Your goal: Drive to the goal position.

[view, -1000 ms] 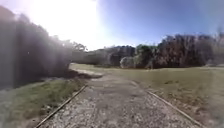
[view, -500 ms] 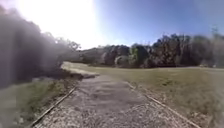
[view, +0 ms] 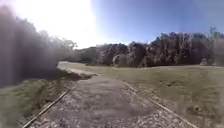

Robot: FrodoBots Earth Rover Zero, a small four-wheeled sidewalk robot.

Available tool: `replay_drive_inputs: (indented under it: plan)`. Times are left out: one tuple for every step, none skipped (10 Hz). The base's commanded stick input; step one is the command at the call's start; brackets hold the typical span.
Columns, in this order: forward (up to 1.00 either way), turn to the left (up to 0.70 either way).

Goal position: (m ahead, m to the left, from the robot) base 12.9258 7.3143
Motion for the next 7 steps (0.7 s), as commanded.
replay_drive_inputs:
  plan:
    - [0.70, -0.05]
    - [0.70, -0.29]
    - [0.70, 0.00]
    - [0.70, 0.00]
    - [0.70, 0.00]
    - [0.70, 0.00]
    - [0.70, 0.00]
